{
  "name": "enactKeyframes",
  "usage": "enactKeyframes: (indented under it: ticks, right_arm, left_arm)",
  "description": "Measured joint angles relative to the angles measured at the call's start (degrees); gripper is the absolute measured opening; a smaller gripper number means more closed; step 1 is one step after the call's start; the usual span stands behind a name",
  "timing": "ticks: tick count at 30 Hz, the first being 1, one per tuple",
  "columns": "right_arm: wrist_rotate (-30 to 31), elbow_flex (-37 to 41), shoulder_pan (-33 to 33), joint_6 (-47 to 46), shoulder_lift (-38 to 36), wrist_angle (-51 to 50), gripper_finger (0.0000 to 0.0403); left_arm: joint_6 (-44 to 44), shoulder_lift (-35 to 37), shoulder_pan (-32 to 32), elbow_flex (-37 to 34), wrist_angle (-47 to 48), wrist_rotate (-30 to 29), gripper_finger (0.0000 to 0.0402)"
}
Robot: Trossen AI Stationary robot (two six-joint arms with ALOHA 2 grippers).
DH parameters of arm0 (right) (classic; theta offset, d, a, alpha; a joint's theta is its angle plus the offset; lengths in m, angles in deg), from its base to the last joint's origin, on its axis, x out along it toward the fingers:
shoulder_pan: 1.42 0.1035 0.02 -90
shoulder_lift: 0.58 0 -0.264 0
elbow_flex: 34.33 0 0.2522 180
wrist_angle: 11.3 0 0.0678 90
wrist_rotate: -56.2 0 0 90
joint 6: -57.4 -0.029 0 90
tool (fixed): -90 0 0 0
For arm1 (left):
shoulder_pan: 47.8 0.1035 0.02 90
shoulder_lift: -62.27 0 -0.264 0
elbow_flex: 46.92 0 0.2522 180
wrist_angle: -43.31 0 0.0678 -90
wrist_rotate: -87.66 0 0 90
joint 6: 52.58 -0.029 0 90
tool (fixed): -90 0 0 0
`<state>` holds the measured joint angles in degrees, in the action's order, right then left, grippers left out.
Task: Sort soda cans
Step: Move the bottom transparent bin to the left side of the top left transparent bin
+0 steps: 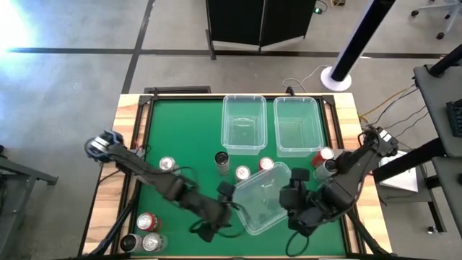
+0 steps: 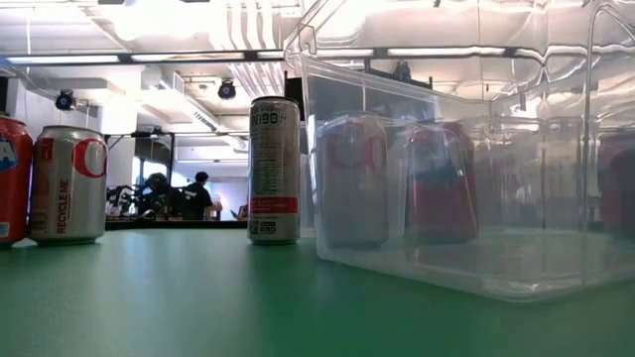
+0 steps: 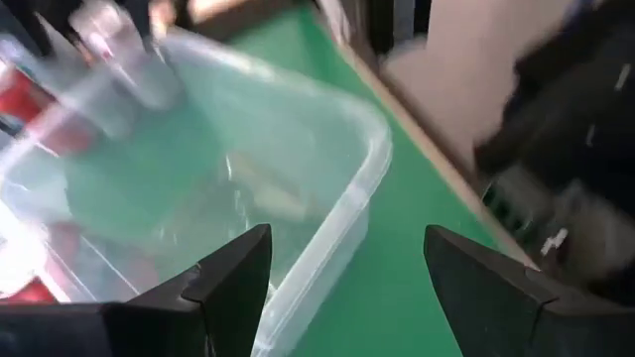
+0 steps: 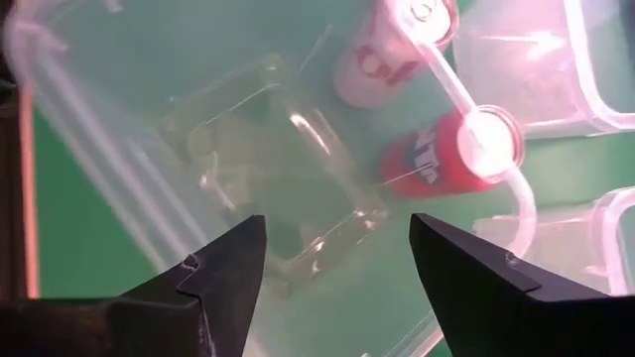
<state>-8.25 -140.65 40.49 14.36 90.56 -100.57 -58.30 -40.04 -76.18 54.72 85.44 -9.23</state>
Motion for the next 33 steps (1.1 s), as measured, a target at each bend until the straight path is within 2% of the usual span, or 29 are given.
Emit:
enactKeyframes:
  ticks: [2,4,9,12,16,19,22,23,33]
  right_arm:
    - [-0.04,0.0,0.96,-1.53,0.0,-0.02,0.0252]
    - [0.0,0.0,1.93,-3.68,0.0,-0.05,0.0254]
    - [0.03,0.0,4.4,-7.24,0.0,-0.23,0.0246]
    - [0.0,0.0,5.34,-8.05,0.0,-0.48,0.0238]
    - [0.05,0.0,5.57,-7.98,0.0,-0.76,0.0231]
    - [0.52,0.0,5.57,-6.09,0.0,-0.77,0.0229]
    - [3.53,-0.41,5.57,-3.83,-0.23,-1.18,0.0229]
    - [4.48,-0.83,5.57,-3.35,-0.51,-1.44,0.0228]
    - [14.15,-5.69,5.6,0.54,-6.64,-2.4,0.0232]
  left_arm:
    - [-0.92,-3.87,2.12,5.07,4.82,5.88,0.0249]
    - [-1.99,-7.55,3.94,9.51,9.82,8.76,0.0249]
    - [-5.37,-15.96,6.08,19.31,21.58,8.88,0.0247]
    - [-5.37,-20.42,5.95,25.34,26.96,8.91,0.023]
    - [-5.99,-26.51,4.58,33.86,33.85,7.81,0.0167]
    - [-7.28,-29.53,3.53,40.47,37.16,7.46,0.0096]
    - [-8.44,-31.62,2.94,45.87,38.82,7.95,0.0025]
    - [-8.56,-31.92,2.7,47.01,39.2,7.72,0.0015]
    - [-9.26,-30.99,2.16,47.06,37.03,5.93,0.0006]
